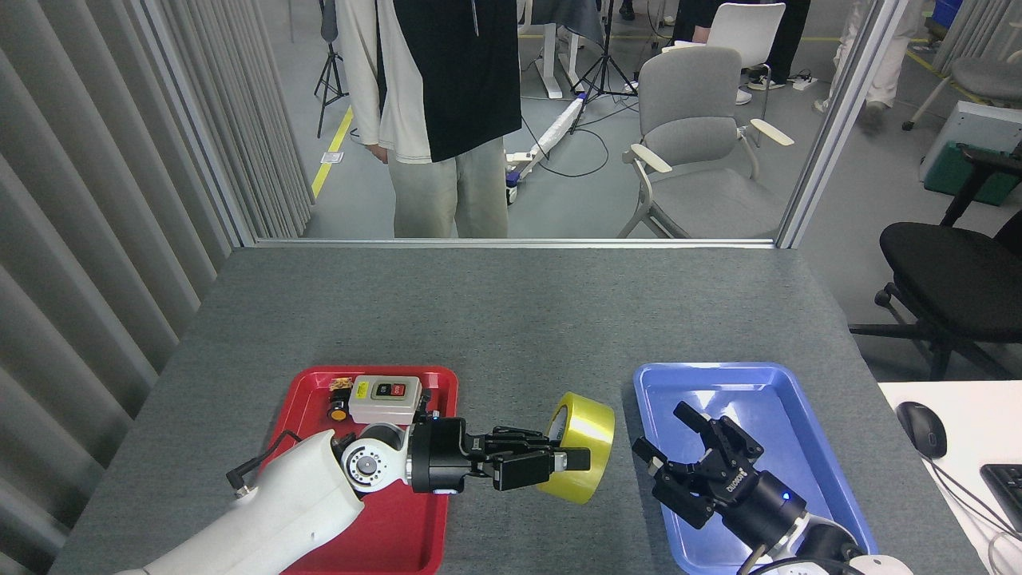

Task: Place and move tape with both arms
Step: 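Move the right gripper up to the tape roll held by the left gripper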

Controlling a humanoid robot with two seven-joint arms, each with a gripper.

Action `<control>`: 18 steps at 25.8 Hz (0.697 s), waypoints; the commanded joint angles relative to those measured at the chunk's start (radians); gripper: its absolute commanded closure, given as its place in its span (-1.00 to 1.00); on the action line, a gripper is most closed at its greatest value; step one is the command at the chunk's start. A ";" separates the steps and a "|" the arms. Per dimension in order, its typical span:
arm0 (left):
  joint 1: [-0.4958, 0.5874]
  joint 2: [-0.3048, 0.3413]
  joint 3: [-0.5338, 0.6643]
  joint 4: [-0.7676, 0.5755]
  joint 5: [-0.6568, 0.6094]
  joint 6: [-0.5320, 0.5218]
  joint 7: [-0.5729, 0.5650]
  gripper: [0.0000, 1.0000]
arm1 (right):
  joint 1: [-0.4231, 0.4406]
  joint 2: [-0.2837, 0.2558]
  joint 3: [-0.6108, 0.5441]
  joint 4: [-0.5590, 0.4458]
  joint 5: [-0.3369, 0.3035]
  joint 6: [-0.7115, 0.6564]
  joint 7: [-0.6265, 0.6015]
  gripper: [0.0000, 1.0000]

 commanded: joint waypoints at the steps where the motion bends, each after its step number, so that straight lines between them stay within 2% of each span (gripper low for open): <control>1: 0.002 0.001 -0.006 -0.032 -0.004 0.000 0.000 1.00 | -0.050 -0.006 0.048 0.054 -0.013 -0.049 -0.002 -1.00; 4: 0.014 0.002 -0.004 -0.063 -0.004 0.000 -0.001 1.00 | -0.099 -0.024 0.086 0.095 -0.015 -0.112 -0.005 -1.00; 9: 0.028 0.005 -0.007 -0.112 -0.024 0.000 -0.009 1.00 | -0.159 -0.027 0.137 0.144 -0.012 -0.112 -0.022 -1.00; 18: 0.033 0.007 -0.007 -0.118 -0.024 0.000 -0.009 1.00 | -0.191 -0.029 0.184 0.149 0.001 -0.112 -0.042 -0.98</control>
